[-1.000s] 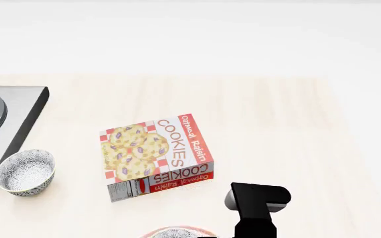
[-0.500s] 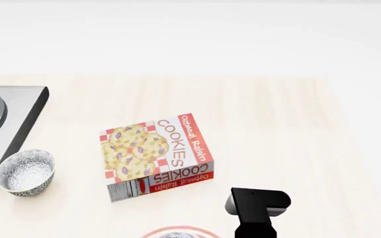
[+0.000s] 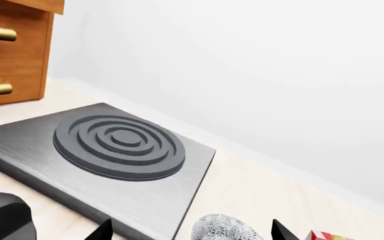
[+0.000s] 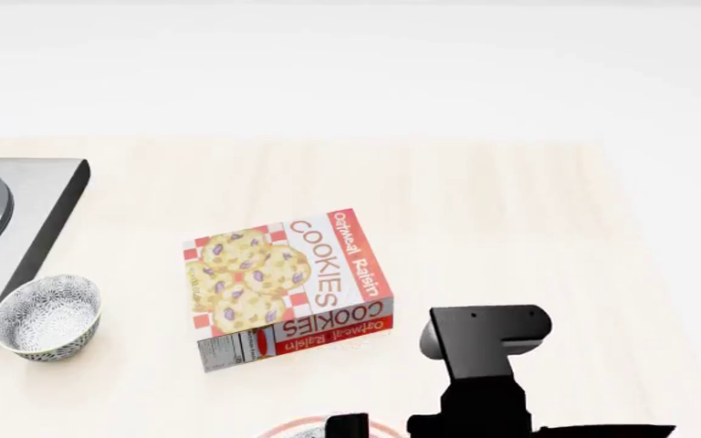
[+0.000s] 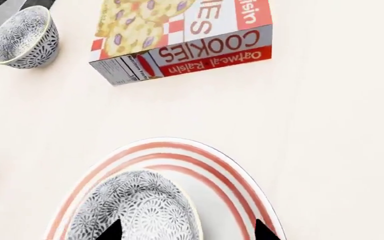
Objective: Pick the akita bowl next to the plate and place it on the plate.
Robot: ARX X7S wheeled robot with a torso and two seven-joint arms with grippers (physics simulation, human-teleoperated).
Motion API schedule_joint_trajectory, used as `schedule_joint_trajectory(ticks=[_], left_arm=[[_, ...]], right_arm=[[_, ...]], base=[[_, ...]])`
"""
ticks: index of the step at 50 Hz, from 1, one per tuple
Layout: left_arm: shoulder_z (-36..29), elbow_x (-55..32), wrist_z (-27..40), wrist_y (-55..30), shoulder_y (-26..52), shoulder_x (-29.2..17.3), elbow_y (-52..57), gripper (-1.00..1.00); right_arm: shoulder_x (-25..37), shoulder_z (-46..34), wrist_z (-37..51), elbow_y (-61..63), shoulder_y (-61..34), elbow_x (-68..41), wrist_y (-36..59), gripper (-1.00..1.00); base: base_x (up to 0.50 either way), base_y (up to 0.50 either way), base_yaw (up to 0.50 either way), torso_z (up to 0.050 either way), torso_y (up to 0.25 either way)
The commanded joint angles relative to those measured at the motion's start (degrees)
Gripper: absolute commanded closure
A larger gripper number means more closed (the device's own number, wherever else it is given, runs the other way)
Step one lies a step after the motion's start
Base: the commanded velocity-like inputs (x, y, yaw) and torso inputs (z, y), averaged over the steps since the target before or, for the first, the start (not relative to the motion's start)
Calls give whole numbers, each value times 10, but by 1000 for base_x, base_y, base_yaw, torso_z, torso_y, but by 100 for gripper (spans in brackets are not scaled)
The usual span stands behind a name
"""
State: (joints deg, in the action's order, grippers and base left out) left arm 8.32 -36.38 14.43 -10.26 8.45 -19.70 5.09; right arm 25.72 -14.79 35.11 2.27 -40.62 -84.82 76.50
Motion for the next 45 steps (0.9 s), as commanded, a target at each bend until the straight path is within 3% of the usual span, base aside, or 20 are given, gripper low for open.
schedule_joint_trajectory(ticks=[1,13,28,35,45], left_arm=[[-1,-1,0,2,0,-1,-2,-100],[-2,-1,0,3,1,-1,-4,-100],[-4,-2,1,5,0,-3,-4,-100],[-5,-2,1,7,1,-3,-6,-100],[-6,-4,7,2,-2,-5,5,-100]], right_arm=[[18,26,102,59,-37,-93,28,-100],[37,41,172,128,-45,-129,11,-100],[61,18,86,274,30,129,-98,-100],[70,1,57,326,106,293,-230,-100],[71,-9,53,310,169,404,-332,-100]], base=[[0,0,0,0,0],[0,0,0,0,0],[0,0,0,0,0],[0,0,0,0,0],[0,0,0,0,0]])
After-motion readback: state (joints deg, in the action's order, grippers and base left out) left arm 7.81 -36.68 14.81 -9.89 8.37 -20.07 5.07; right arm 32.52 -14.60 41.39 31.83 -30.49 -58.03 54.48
